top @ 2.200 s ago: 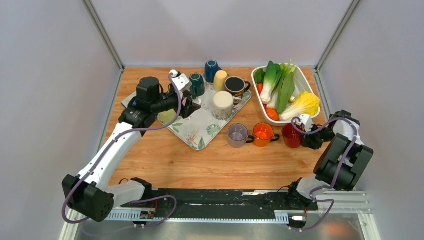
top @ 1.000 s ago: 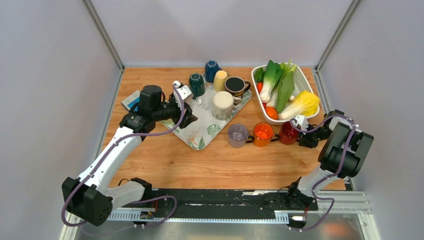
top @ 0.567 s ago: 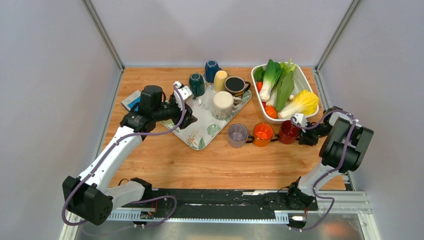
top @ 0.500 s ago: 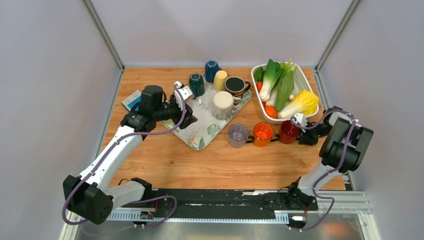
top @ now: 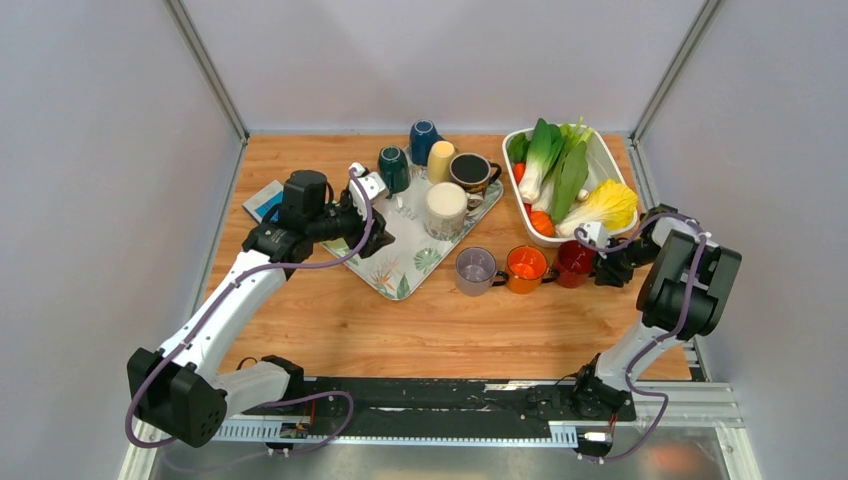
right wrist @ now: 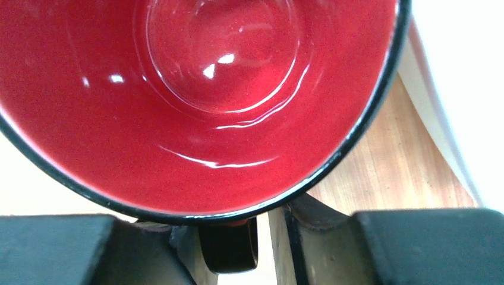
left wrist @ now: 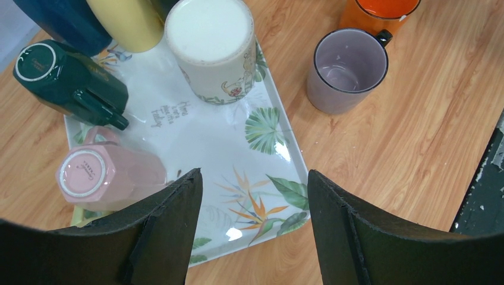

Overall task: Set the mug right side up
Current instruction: Place the cup at the center of the board.

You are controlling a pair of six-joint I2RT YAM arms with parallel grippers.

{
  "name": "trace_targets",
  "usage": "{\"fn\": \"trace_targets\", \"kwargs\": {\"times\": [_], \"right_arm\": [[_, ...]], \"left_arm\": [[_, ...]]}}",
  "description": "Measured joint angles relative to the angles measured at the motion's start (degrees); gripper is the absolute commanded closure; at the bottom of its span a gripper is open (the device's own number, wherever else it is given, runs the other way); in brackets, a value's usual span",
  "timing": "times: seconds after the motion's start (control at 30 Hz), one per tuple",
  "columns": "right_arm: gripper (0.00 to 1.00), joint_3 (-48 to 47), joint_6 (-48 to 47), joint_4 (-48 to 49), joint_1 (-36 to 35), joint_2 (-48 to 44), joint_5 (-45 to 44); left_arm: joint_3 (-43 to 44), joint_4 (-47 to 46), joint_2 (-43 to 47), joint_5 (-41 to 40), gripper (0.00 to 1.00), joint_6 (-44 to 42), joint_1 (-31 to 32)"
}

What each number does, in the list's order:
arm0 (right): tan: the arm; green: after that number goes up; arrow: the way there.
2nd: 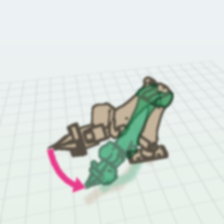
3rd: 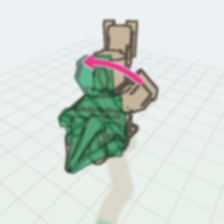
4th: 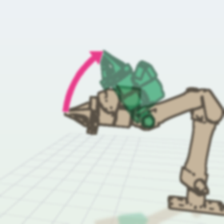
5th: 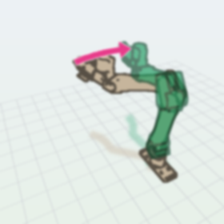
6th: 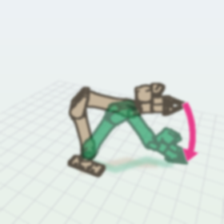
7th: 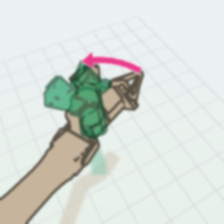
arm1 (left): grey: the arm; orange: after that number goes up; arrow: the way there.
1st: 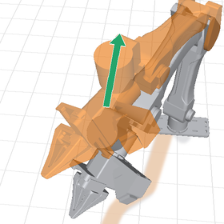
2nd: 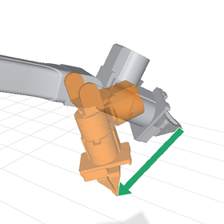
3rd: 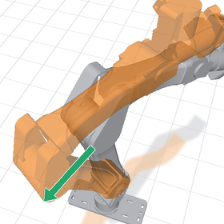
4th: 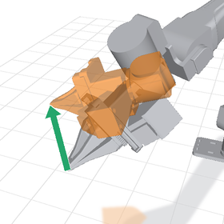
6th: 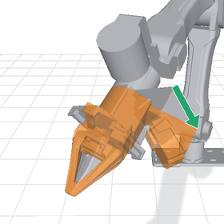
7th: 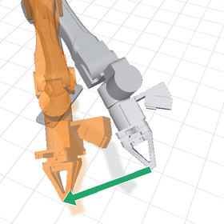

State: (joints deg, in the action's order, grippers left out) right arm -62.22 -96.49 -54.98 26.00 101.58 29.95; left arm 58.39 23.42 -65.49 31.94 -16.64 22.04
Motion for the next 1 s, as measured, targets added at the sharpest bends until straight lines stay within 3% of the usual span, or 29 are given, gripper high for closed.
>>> {"fn": "trace_targets", "kwargs": {"times": [0.27,0.3,0.43,0.8,0.97,1.0], "right_arm": [[0.78,-0.5,0.5,-0.1,-1.2,0.2,-0.5],[0.73,-0.6,0.5,-0.3,-1.2,0.2,-0.6],[0.4,-0.8,1.6,0.7,-1.6,0.3,-1.0],[0.24,-1.9,6.1,-4.3,0.5,-5.2,-3.2],[0.01,-5.5,9.7,-9.4,0.9,-13.5,0.1],[0.0,-6.3,11.6,-9.5,0.7,-14.7,1.3]], "left_arm": [[0.0,0.0,0.0,0.1,0.27,-0.2,0.0],[0.0,0.0,0.0,0.1,0.27,-0.2,0.0],[0.0,-0.1,0.0,0.1,0.27,-0.2,0.0],[-0.4,-0.5,0.2,-1.0,0.26,-0.2,0.0],[-0.2,-0.3,0.5,-6.6,0.23,1.2,0.0],[0.3,0.3,0.2,-8.6,0.23,2.0,0.0]]}}
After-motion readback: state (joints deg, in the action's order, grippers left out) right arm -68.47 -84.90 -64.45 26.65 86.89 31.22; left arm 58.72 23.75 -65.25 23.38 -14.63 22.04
